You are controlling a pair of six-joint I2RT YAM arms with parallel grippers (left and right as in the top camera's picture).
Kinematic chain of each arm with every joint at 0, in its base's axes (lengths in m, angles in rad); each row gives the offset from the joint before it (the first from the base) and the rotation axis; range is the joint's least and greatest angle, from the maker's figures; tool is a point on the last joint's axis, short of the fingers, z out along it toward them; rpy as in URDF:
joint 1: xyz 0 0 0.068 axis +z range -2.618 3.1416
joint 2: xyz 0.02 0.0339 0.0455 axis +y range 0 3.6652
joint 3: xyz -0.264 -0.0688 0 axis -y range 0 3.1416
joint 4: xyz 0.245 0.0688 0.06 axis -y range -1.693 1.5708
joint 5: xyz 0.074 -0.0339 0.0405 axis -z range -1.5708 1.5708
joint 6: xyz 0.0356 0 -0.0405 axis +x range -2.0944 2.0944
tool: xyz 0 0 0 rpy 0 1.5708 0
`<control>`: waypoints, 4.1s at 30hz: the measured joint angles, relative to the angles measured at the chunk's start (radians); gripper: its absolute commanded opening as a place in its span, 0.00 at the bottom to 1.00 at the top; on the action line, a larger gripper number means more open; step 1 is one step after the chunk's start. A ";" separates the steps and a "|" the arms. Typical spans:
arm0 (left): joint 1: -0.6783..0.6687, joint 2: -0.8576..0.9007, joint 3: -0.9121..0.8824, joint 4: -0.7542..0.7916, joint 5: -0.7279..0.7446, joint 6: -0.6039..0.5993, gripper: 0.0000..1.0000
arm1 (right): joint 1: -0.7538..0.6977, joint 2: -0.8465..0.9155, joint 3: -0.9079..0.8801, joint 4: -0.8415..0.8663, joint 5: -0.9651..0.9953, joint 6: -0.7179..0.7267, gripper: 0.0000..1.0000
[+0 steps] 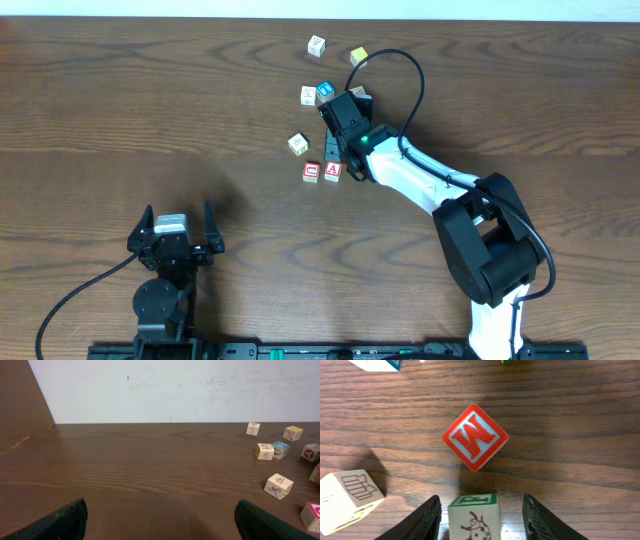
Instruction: Lift 4 blocks
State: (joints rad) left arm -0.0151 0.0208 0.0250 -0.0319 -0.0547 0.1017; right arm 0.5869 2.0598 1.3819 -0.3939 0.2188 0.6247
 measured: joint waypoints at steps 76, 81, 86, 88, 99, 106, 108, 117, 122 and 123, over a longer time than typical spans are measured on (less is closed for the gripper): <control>0.000 0.000 0.000 0.000 0.000 0.000 0.94 | 0.190 -0.407 -0.492 -0.012 -0.005 0.227 0.09; 0.000 0.000 0.000 0.000 0.000 0.000 0.94 | 0.190 -0.407 -0.507 -0.007 0.012 0.258 0.14; 0.000 0.000 0.000 0.000 0.000 0.000 0.94 | 0.190 -0.407 -0.546 0.021 0.026 0.263 0.18; 0.000 0.000 0.000 0.000 0.000 0.000 0.94 | 0.190 -0.407 -0.562 0.037 0.027 0.257 0.17; 0.000 0.000 0.000 0.000 0.000 0.000 0.94 | 0.190 -0.407 -0.574 0.079 0.021 0.079 0.20; 0.000 0.000 0.000 0.000 0.000 0.000 0.94 | 0.184 -0.375 -0.574 0.153 0.026 0.048 0.20; 0.000 0.000 0.000 0.000 0.000 0.000 0.94 | 0.184 -0.346 -0.573 0.174 0.026 0.044 0.24; 0.000 0.000 0.000 0.000 0.000 0.000 0.94 | 0.184 -0.325 -0.567 0.199 0.036 0.020 0.82; 0.000 0.000 0.000 0.000 0.000 0.000 0.94 | 0.184 -0.327 -0.560 0.178 0.028 -0.017 0.93; 0.000 0.000 0.000 0.000 0.000 0.000 0.94 | 0.184 -0.330 -0.558 0.174 0.024 -0.027 0.98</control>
State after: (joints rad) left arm -0.0151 0.0208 0.0250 -0.0319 -0.0544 0.1017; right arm 0.7708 1.7302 0.8238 -0.2199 0.2424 0.5976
